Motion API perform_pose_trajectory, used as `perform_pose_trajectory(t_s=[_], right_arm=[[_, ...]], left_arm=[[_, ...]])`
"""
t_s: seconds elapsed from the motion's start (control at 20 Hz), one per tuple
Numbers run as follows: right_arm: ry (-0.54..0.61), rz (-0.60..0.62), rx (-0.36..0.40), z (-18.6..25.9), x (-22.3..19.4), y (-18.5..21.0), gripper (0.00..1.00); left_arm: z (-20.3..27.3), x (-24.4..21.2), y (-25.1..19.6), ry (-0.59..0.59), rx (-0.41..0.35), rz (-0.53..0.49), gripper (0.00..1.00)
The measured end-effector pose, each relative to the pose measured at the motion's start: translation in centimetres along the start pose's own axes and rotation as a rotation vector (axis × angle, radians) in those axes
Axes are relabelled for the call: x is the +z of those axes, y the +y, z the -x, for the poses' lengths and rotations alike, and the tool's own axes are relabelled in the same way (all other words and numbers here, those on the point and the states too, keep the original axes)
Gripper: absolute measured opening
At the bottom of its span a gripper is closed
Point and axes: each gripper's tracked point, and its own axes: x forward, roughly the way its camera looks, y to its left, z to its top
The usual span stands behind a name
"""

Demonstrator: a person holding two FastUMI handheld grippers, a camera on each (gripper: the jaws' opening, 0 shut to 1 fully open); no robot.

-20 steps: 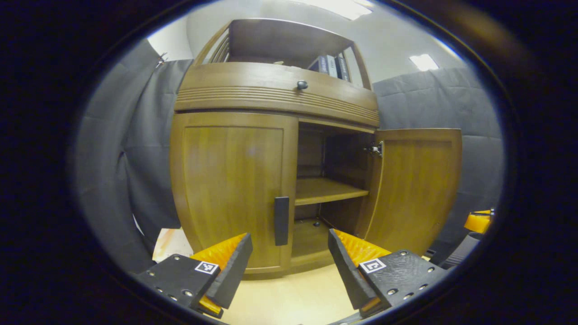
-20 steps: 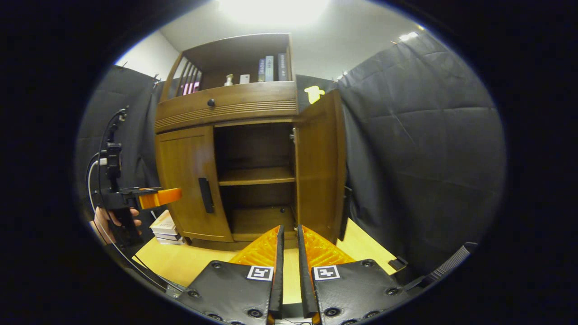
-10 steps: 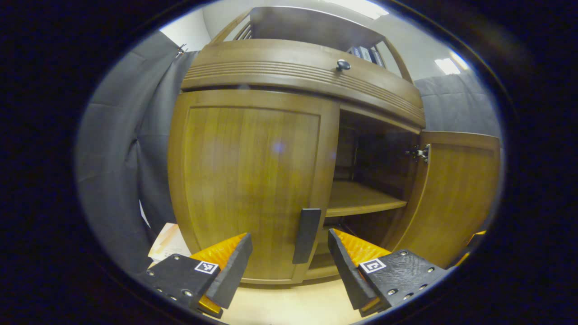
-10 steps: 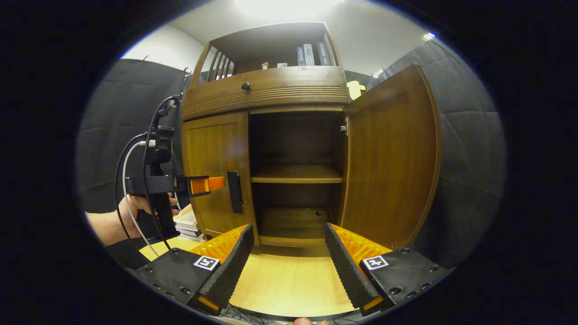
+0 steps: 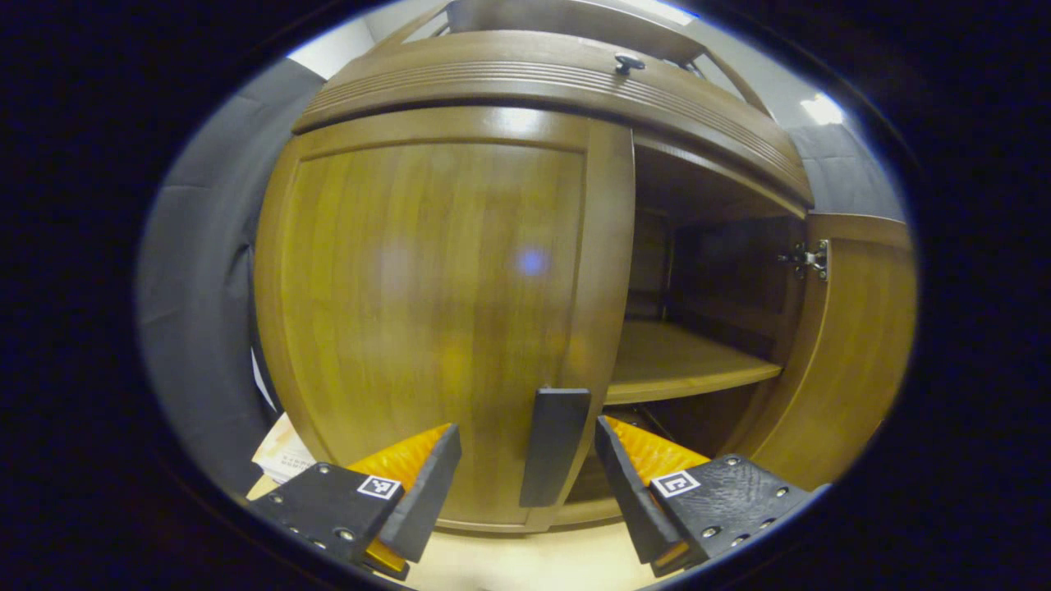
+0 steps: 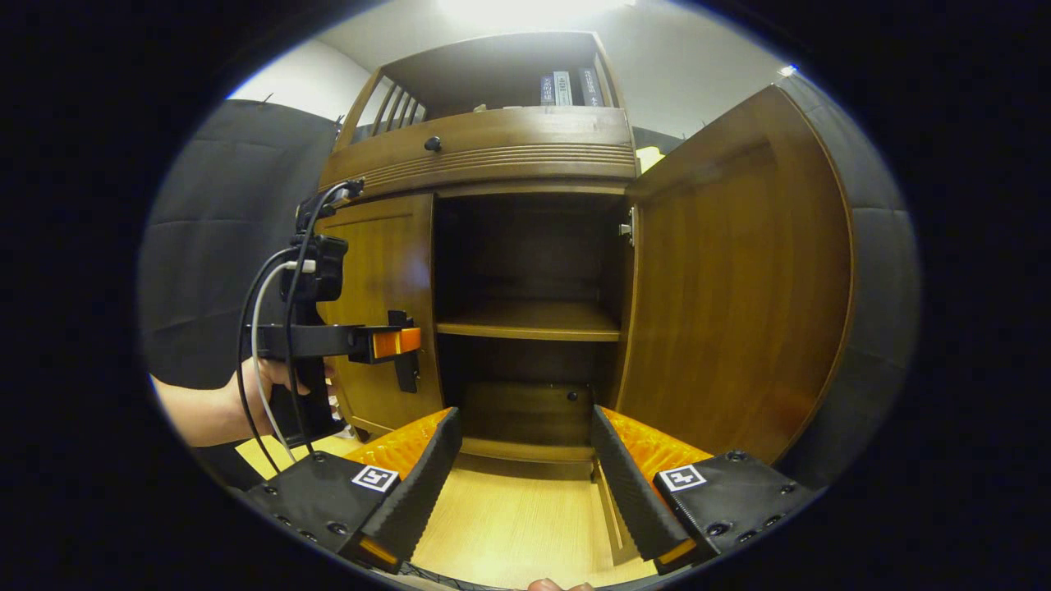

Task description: Open the right door of the double-door shoe cabinet with the right hand, and open the left door with the left hand.

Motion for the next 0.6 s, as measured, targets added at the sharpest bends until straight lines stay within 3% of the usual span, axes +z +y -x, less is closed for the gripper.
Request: perform_pose_trajectory(t_s=[0.1,0.2,0.3,0.45,0.5,0.6], right_arm=[[-0.002,0.012,0.007,-0.5,0.0,-0.1,0.96],[-0.009,0.02,0.017,-1.1,0.2,-0.2,0.96],[-0.014,0.025,0.027,-1.7,0.4,0.0,0.97],[0.008,0.021,0.042,-2.7,-0.4,0.1,1.0],[0.015,0.016,0.044,-2.8,-0.6,0.1,0.96],[0.018,0.009,0.042,-3.0,-0.7,0.2,0.99]], left_arm=[[-0.6,-0.4,0.2,0.001,0.03,0.001,0.96],[-1.4,-0.8,-0.1,0.009,0.021,0.013,0.66],[-1.4,-0.9,-1.0,0.009,-0.018,0.013,0.64],[-1.2,-0.5,-1.2,-0.006,-0.003,-0.073,0.35],[-1.4,-0.7,-1.4,-0.01,0.005,-0.093,0.33],[-1.5,-0.6,-1.2,-0.011,0.015,-0.083,0.29]])
